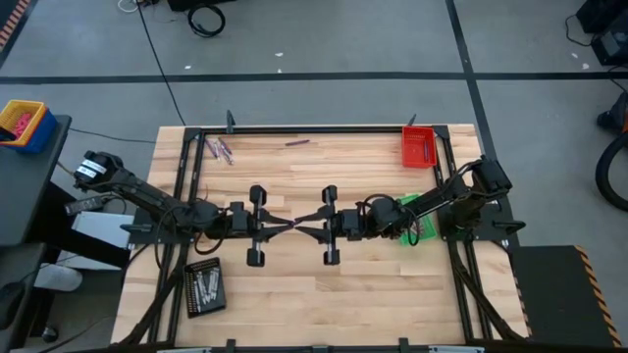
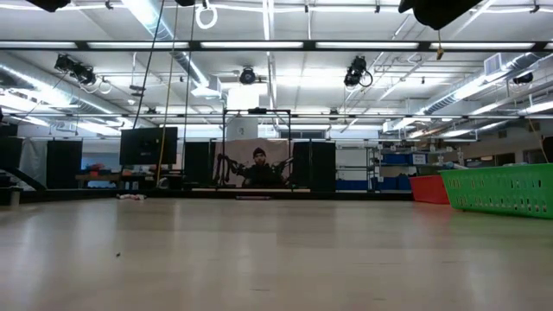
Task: Sort crayons
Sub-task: Put the purple crayon into the red bin
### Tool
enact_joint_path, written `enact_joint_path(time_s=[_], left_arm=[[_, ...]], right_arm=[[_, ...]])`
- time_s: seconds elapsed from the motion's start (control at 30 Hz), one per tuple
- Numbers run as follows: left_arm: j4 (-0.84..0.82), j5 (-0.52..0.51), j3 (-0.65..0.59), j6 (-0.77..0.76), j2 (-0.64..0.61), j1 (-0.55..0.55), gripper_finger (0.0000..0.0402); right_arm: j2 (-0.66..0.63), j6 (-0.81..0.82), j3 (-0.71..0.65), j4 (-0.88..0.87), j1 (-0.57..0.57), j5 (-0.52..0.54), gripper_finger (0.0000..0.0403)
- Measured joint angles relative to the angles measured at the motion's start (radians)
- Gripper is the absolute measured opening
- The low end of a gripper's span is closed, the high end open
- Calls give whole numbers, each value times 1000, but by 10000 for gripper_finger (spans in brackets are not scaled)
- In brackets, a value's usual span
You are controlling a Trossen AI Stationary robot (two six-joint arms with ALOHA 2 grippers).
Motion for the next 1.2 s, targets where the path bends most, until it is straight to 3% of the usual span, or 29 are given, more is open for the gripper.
enact_joint_path(time_s=[0.2,0.47,0.53,0.63,0.73,0.8,0.9,1.0,1.1,1.2], left_arm=[[3,-5,0,0,0,0,30],[3,-16,0,0,0,-1,30],[-2,-19,0,-1,-1,-2,31],[-10,-28,0,8,-1,-6,46],[-23,-75,0,60,-7,-36,86],[-48,-140,1,102,-26,-74,120],[-133,-317,2,152,-79,-151,170],[-221,-514,2,181,-140,-235,205],[-273,-662,2,185,-186,-307,223],[-274,-695,2,185,-202,-337,225]], right_arm=[[0,45,9,-8,-9,-15,98],[-1,44,40,-54,-18,-33,23],[-2,44,40,-64,-19,-32,20],[-2,48,40,-70,-19,-11,20],[-15,48,40,-134,-19,34,22],[-56,47,40,-231,-19,90,22],[-168,61,40,-445,-30,192,22],[-319,101,43,-768,-69,331,23],[-460,150,84,-1139,-153,584,23],[-541,238,108,-1457,-287,799,23]])
